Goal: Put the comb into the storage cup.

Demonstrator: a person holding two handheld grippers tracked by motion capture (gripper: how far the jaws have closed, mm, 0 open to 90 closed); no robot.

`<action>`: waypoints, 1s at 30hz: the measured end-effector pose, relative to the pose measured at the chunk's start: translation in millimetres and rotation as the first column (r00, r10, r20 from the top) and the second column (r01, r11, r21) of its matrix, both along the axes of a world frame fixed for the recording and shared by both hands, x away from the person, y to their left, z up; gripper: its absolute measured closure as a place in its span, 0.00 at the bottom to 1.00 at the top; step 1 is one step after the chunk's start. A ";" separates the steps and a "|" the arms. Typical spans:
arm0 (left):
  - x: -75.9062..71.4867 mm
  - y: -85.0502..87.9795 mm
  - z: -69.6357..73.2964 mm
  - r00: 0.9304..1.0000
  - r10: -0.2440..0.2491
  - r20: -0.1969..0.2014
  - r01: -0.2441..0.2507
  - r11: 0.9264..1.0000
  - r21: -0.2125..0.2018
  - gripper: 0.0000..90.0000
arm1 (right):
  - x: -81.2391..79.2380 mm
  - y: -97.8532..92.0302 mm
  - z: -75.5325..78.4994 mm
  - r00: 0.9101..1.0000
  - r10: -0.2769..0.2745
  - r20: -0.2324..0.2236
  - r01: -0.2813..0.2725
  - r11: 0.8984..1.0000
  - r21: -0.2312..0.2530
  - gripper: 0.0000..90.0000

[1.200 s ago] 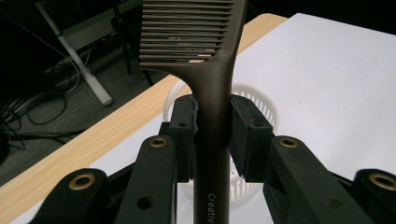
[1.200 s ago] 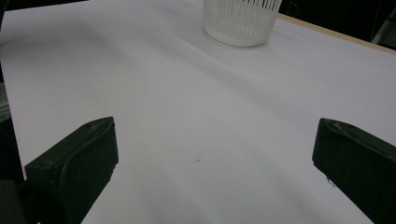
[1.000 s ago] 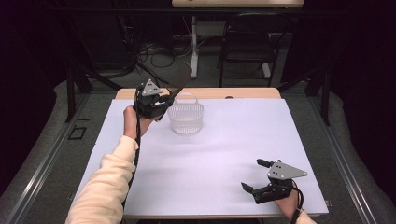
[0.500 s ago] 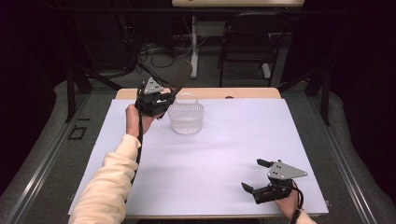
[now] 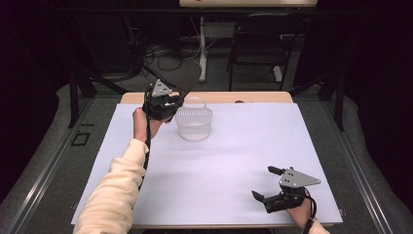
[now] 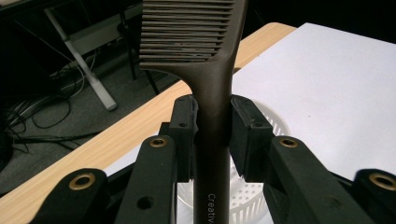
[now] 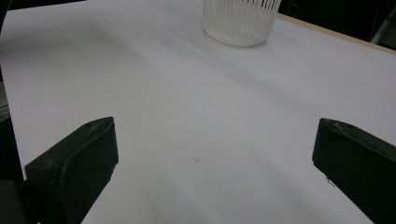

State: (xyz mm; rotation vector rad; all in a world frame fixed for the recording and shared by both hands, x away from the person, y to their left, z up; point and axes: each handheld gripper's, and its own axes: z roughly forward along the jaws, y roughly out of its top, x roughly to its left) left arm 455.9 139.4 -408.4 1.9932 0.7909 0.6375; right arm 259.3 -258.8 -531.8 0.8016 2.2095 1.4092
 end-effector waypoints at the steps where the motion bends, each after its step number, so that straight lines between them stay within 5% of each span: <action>1: 0.0 0.0 0.0 1.000 -0.001 0.002 0.001 1.000 0.000 0.80 | 0.0 0.0 0.0 1.000 0.000 0.000 0.000 1.000 0.000 0.00; 30: 6.0 -9.2 -4.2 1.000 -0.009 0.023 0.009 1.000 -0.005 0.80 | 0.0 0.1 -0.1 1.000 0.001 -0.001 -0.001 1.000 0.001 0.00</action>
